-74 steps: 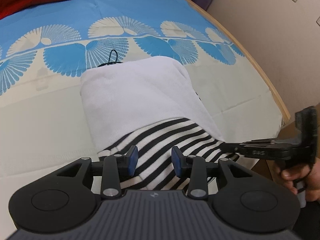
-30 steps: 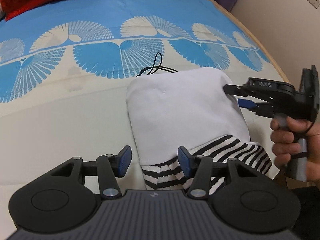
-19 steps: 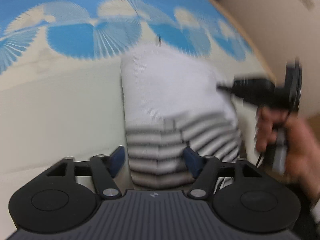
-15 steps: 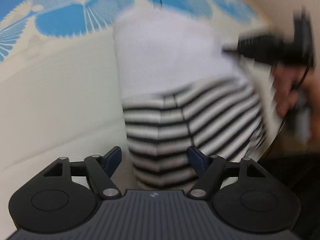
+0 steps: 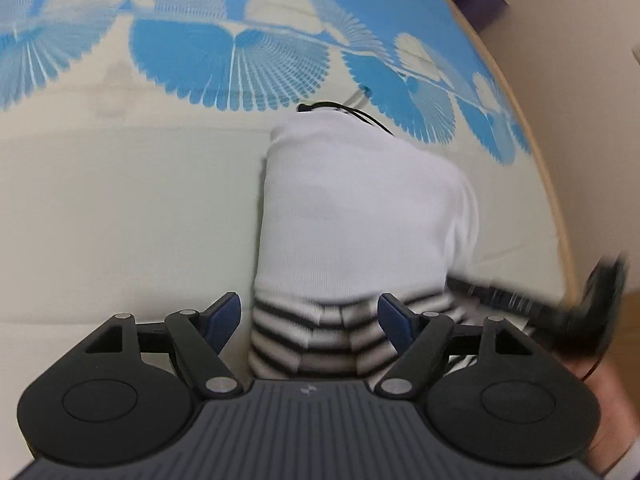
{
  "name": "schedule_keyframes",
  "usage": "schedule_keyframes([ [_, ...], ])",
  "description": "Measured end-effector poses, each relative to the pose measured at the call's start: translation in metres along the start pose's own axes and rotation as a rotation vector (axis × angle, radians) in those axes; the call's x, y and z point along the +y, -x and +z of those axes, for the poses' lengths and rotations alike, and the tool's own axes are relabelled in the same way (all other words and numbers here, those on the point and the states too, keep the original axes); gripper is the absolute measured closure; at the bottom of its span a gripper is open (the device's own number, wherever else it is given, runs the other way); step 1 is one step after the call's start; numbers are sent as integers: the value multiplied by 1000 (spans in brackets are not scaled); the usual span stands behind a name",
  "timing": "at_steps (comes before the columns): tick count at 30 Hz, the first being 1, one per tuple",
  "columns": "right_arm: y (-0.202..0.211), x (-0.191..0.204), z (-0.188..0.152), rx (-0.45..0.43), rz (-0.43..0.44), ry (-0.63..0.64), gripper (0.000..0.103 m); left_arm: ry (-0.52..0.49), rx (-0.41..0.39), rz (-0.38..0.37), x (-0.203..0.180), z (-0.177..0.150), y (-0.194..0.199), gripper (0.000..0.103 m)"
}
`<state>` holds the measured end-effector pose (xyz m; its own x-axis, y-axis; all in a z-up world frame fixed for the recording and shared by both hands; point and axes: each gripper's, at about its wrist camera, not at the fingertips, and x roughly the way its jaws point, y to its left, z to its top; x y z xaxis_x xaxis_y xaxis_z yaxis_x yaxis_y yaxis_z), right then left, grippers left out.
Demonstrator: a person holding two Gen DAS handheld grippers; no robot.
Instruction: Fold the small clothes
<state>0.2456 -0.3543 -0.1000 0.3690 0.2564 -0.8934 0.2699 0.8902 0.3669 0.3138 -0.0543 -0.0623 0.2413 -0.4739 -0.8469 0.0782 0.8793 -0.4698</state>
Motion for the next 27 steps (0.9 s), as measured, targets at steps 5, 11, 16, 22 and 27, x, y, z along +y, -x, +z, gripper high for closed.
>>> schedule_keyframes([
  [5,-10,-12,3,26,56,-59,25,117,29,-49,19,21,-41,14],
  [11,-19,1,6,28,123,-51,71,204,33,-179,35,28,-79,12],
  [16,-10,5,8,-12,110,-80,87,138,-49,-197,26,28,-71,51],
  [22,5,28,16,-138,188,-82,94,-5,-236,-121,17,41,-12,62],
  [27,6,80,27,-244,310,-16,95,-47,-393,-62,42,61,38,62],
])
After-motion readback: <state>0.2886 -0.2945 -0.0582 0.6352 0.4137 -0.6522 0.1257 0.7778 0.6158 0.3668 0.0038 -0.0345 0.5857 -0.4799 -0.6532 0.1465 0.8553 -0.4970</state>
